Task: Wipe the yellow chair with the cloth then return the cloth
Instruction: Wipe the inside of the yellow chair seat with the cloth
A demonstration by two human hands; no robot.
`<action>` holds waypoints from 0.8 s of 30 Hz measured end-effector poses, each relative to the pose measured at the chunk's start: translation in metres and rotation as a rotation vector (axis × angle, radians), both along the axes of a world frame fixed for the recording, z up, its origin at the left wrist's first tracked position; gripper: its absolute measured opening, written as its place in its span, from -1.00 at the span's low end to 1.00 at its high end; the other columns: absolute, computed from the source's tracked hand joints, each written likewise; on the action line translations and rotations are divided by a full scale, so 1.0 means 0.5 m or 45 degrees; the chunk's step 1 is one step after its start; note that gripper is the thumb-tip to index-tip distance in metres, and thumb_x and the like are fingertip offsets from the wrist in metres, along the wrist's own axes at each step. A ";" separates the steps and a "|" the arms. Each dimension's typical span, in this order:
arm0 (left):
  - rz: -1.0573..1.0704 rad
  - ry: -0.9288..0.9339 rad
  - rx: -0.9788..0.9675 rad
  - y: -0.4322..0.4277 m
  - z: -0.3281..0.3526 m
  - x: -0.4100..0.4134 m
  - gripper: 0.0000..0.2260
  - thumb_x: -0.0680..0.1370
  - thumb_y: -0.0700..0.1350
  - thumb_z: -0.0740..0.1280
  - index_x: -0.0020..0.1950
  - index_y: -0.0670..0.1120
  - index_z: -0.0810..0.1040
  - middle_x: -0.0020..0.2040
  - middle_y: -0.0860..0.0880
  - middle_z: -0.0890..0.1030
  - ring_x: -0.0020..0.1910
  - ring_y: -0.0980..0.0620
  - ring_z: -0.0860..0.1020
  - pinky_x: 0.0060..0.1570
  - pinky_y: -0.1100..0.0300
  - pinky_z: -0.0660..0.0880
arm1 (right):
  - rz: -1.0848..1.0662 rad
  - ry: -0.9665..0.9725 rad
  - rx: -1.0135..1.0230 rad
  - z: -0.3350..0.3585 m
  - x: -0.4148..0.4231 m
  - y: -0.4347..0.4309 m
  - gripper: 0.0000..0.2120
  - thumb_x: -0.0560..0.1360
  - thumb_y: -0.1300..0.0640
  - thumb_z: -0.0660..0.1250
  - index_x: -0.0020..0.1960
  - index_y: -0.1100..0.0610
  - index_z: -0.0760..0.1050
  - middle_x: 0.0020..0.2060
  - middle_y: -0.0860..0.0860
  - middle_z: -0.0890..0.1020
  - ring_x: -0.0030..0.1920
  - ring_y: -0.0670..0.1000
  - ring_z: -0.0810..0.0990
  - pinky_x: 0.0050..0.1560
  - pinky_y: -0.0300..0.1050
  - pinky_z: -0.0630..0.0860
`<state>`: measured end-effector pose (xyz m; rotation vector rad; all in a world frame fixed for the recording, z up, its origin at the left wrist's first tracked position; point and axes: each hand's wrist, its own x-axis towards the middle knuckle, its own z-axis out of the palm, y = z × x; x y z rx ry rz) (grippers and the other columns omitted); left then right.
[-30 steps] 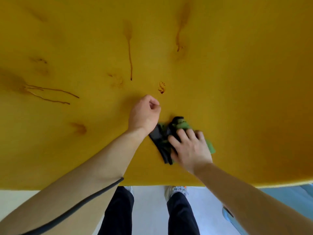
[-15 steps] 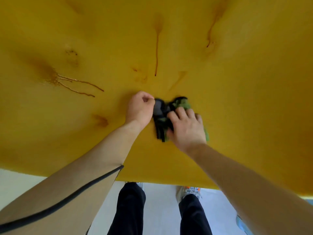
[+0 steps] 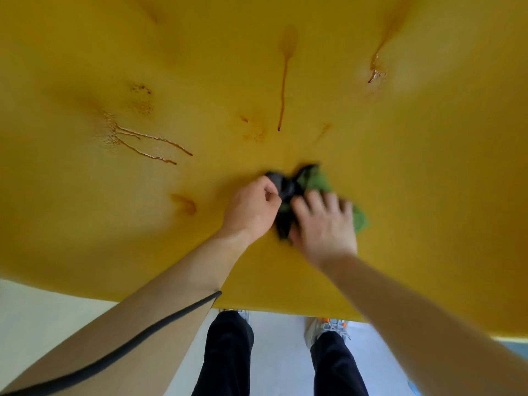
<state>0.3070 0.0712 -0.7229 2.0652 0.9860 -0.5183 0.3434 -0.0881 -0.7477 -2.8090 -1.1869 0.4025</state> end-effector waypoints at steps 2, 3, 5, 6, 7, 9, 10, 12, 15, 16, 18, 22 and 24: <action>-0.113 0.085 0.007 -0.002 0.004 -0.008 -0.92 0.56 -0.07 0.28 -0.08 0.05 0.57 -0.19 0.09 0.58 -0.09 -0.04 0.58 -0.09 0.08 0.49 | 0.238 0.128 0.031 0.009 -0.073 -0.047 -0.56 0.37 -0.22 0.38 0.14 0.01 0.50 0.06 0.09 0.52 0.02 0.19 0.43 0.00 0.20 0.42; -0.162 0.112 -0.025 -0.002 0.006 -0.014 -0.91 0.58 -0.05 0.27 -0.05 0.06 0.57 -0.18 0.12 0.57 -0.11 -0.01 0.57 -0.11 0.10 0.49 | 0.375 0.159 0.041 0.012 -0.079 -0.070 -0.54 0.36 -0.25 0.39 0.13 0.00 0.51 0.05 0.08 0.53 0.01 0.18 0.43 -0.01 0.20 0.44; -0.235 0.139 -0.095 -0.005 0.010 -0.019 -0.90 0.61 -0.01 0.24 -0.03 0.08 0.55 -0.18 0.16 0.56 -0.15 0.04 0.56 -0.18 0.11 0.50 | 0.685 0.121 0.068 0.016 -0.039 -0.105 -0.53 0.32 -0.23 0.45 0.12 -0.02 0.52 0.01 0.07 0.53 -0.02 0.17 0.45 -0.04 0.19 0.50; -0.257 0.138 -0.104 -0.007 0.011 -0.016 -0.90 0.62 0.00 0.24 -0.04 0.09 0.54 -0.19 0.17 0.56 -0.17 0.06 0.56 -0.21 0.12 0.49 | 0.818 0.074 0.055 0.016 -0.001 -0.116 -0.52 0.29 -0.21 0.48 0.11 -0.02 0.53 0.00 0.08 0.53 -0.03 0.18 0.47 -0.05 0.19 0.52; -0.265 0.129 -0.105 -0.009 0.010 -0.009 -0.89 0.62 0.00 0.24 -0.05 0.10 0.54 -0.19 0.17 0.56 -0.17 0.08 0.56 -0.24 0.13 0.48 | 0.884 0.004 0.036 0.013 0.048 -0.124 -0.51 0.26 -0.19 0.51 0.11 -0.01 0.54 0.00 0.09 0.53 -0.03 0.18 0.47 -0.04 0.19 0.52; -0.257 0.087 -0.125 -0.014 0.007 0.012 -0.90 0.61 0.00 0.25 -0.06 0.11 0.54 -0.21 0.18 0.54 -0.19 0.08 0.55 -0.27 0.16 0.41 | 0.746 -0.177 -0.046 0.020 0.180 -0.131 -0.50 0.24 -0.12 0.56 0.10 0.02 0.54 0.01 0.14 0.53 -0.02 0.21 0.49 -0.03 0.18 0.49; -0.247 0.059 -0.141 -0.017 0.007 0.025 -0.90 0.61 -0.01 0.26 -0.07 0.11 0.54 -0.22 0.18 0.53 -0.18 0.08 0.55 -0.27 0.16 0.41 | 0.560 -0.275 -0.101 0.034 0.250 -0.132 -0.52 0.27 -0.08 0.56 0.11 0.04 0.54 0.02 0.17 0.52 0.00 0.24 0.49 -0.03 0.18 0.47; -0.217 0.014 -0.168 -0.023 0.006 0.053 -0.90 0.60 -0.04 0.28 -0.08 0.11 0.55 -0.22 0.19 0.52 -0.16 0.06 0.56 -0.21 0.14 0.45 | 0.072 -0.406 -0.154 0.062 0.352 -0.124 -0.60 0.39 -0.02 0.49 0.15 0.09 0.49 0.07 0.25 0.46 0.05 0.28 0.45 0.00 0.21 0.41; -0.187 -0.019 -0.151 -0.036 0.008 0.088 -0.90 0.58 -0.06 0.29 -0.10 0.10 0.56 -0.25 0.20 0.52 -0.12 0.01 0.59 -0.11 0.10 0.52 | -0.391 -0.420 -0.130 0.064 0.309 -0.094 -0.72 0.46 0.11 0.38 0.14 0.11 0.43 0.09 0.26 0.44 0.07 0.29 0.43 0.00 0.23 0.40; -0.175 -0.019 -0.126 -0.041 0.011 0.094 -0.90 0.57 -0.06 0.29 -0.09 0.09 0.57 -0.26 0.19 0.53 -0.13 0.00 0.59 -0.11 0.09 0.52 | -0.372 -0.351 -0.118 0.056 0.253 -0.092 -0.71 0.43 0.10 0.40 0.11 0.09 0.45 0.06 0.23 0.46 0.04 0.26 0.43 -0.02 0.22 0.40; -0.224 0.013 -0.085 -0.060 0.018 0.092 -0.91 0.57 -0.04 0.27 -0.08 0.08 0.56 -0.25 0.14 0.56 -0.14 -0.02 0.59 -0.14 0.07 0.53 | -0.217 -0.128 -0.143 0.046 0.112 -0.119 -0.63 0.31 0.01 0.47 0.07 0.06 0.48 0.00 0.15 0.50 0.00 0.22 0.45 -0.05 0.20 0.41; -0.632 0.106 -0.302 -0.136 0.038 0.067 -0.89 0.61 0.01 0.25 -0.09 0.15 0.52 -0.21 0.12 0.58 -0.22 0.01 0.57 -0.15 -0.02 0.56 | 0.213 0.120 -0.184 0.086 -0.045 -0.225 -0.51 0.17 -0.09 0.55 0.00 0.02 0.47 -0.08 0.09 0.53 -0.10 0.17 0.45 -0.16 0.18 0.46; -0.698 0.091 -0.395 -0.172 0.053 0.074 -0.86 0.60 -0.02 0.27 -0.09 0.18 0.57 -0.25 0.14 0.56 -0.28 0.05 0.53 -0.20 0.08 0.52 | 0.334 0.052 -0.249 0.113 0.012 -0.266 -0.61 0.19 -0.05 0.55 -0.05 0.01 0.53 -0.13 0.09 0.54 -0.15 0.16 0.49 -0.19 0.12 0.45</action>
